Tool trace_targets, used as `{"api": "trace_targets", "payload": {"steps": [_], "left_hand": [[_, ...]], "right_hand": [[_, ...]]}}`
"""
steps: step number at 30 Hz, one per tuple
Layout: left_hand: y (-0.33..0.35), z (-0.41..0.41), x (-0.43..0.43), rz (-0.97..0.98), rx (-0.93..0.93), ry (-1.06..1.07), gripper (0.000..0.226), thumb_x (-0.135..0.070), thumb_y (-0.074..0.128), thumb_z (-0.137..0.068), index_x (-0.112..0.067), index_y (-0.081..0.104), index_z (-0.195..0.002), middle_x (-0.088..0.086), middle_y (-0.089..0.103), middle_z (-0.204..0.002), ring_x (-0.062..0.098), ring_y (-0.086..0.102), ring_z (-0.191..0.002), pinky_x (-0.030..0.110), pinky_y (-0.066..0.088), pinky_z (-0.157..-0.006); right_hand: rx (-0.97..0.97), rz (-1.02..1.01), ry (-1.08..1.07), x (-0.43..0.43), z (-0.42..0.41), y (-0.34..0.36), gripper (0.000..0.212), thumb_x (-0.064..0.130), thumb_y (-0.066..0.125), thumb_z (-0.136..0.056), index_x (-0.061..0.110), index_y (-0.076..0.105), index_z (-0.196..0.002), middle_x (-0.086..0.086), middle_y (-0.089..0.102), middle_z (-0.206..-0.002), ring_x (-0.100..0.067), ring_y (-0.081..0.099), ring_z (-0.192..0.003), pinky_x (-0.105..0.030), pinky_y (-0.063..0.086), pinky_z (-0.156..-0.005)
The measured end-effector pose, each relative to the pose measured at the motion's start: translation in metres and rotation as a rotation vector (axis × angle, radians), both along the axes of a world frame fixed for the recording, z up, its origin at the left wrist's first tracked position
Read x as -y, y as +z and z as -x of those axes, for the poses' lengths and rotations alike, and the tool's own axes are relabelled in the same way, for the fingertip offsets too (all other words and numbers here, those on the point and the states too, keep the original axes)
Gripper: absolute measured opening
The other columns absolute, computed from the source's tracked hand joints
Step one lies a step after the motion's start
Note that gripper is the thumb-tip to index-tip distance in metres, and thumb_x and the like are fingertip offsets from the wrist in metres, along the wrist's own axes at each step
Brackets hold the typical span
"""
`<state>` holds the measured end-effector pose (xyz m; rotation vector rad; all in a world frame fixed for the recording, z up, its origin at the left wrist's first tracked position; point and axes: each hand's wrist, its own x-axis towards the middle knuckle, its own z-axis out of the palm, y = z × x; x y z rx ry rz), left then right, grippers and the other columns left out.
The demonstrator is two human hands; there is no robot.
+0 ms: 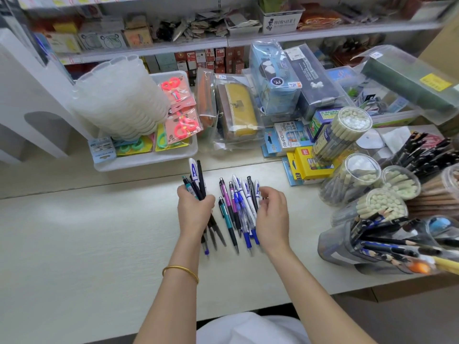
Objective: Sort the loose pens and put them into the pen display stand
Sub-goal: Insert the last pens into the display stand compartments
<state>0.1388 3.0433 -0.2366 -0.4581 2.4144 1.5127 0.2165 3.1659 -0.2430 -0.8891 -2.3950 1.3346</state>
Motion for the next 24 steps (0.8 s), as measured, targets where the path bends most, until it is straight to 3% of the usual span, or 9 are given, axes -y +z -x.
{"api": "trace_targets", "payload": {"steps": [3,6,9,11,13,16,19,21,24], "left_hand": [[0.023,0.003,-0.003,-0.276,-0.063,0.144,0.035,-0.001,0.064,-0.077,-0.018,0.044,-0.101,0.014,0.064,-0.096,0.023,0.063,-0.081,0.028,0.046,-0.060],[0.045,0.005,-0.005,-0.420,-0.221,0.220,0.037,0.001,0.069,-0.074,-0.008,0.051,-0.105,0.007,0.065,-0.088,0.015,0.062,-0.074,0.032,0.051,-0.066],[0.064,-0.006,-0.012,-0.501,-0.334,0.221,0.036,0.002,0.071,-0.077,-0.004,0.055,-0.109,-0.003,0.065,-0.083,0.005,0.063,-0.070,0.024,0.052,-0.069],[0.073,-0.021,-0.021,-0.537,-0.370,0.210,0.038,0.006,0.069,-0.078,-0.005,0.055,-0.112,-0.004,0.065,-0.084,0.003,0.062,-0.070,0.018,0.051,-0.069],[0.080,-0.034,-0.027,-0.594,-0.427,0.195,0.050,0.012,0.067,-0.078,-0.011,0.053,-0.120,-0.001,0.064,-0.091,0.006,0.062,-0.077,0.020,0.052,-0.075],[0.083,-0.046,-0.027,-0.643,-0.521,0.131,0.070,0.016,0.064,-0.077,-0.034,0.050,-0.124,0.008,0.066,-0.104,0.014,0.064,-0.089,0.029,0.054,-0.083],[0.083,-0.054,-0.025,-0.683,-0.421,0.183,0.062,0.022,0.060,-0.076,-0.006,0.050,-0.131,0.015,0.067,-0.093,0.014,0.067,-0.077,0.024,0.054,-0.071],[0.083,-0.058,-0.022,-0.667,-0.348,0.214,0.049,0.023,0.059,-0.076,0.010,0.053,-0.123,0.016,0.068,-0.086,0.015,0.066,-0.072,0.023,0.054,-0.064],[0.086,-0.064,-0.012,-0.616,-0.318,0.269,0.033,0.022,0.060,-0.074,0.013,0.061,-0.106,0.025,0.068,-0.089,0.016,0.068,-0.073,0.022,0.054,-0.064]], "right_hand": [[0.039,0.366,0.047,0.018,0.006,0.009,0.023,0.005,0.042,-0.096,0.018,0.057,-0.107,-0.002,0.057,-0.109,-0.019,0.059,-0.101,-0.039,0.050,-0.091],[0.201,0.777,0.014,0.033,0.002,0.023,0.016,0.026,0.043,-0.100,0.022,0.057,-0.092,-0.005,0.059,-0.102,-0.020,0.058,-0.091,-0.038,0.049,-0.076],[0.166,1.463,-0.145,0.040,0.006,0.034,0.038,0.043,0.043,-0.099,0.010,0.059,-0.109,-0.011,0.060,-0.111,-0.031,0.063,-0.102,-0.045,0.053,-0.078],[0.034,1.729,-0.259,0.041,0.011,0.044,0.043,0.040,0.046,-0.098,0.002,0.055,-0.115,-0.019,0.065,-0.105,-0.032,0.068,-0.088,-0.042,0.056,-0.073],[-0.029,1.784,-0.282,0.039,0.015,0.050,0.036,0.035,0.048,-0.098,0.002,0.057,-0.111,-0.017,0.070,-0.084,-0.026,0.070,-0.071,-0.032,0.057,-0.066],[-0.057,1.827,-0.180,0.038,0.018,0.056,0.035,0.029,0.049,-0.098,0.003,0.064,-0.117,-0.014,0.073,-0.099,-0.023,0.070,-0.094,-0.030,0.054,-0.086],[-0.088,1.834,-0.087,0.041,0.019,0.063,0.031,0.023,0.048,-0.097,0.005,0.073,-0.098,-0.013,0.073,-0.098,-0.022,0.072,-0.086,-0.031,0.057,-0.078],[-0.102,1.841,-0.048,0.048,0.018,0.068,0.025,0.019,0.049,-0.094,0.010,0.072,-0.094,-0.010,0.074,-0.093,-0.020,0.072,-0.080,-0.027,0.058,-0.072],[-0.061,1.870,0.003,0.061,0.013,0.075,0.031,0.019,0.050,-0.092,0.010,0.076,-0.078,-0.006,0.074,-0.085,-0.016,0.072,-0.075,-0.022,0.058,-0.067]]}}
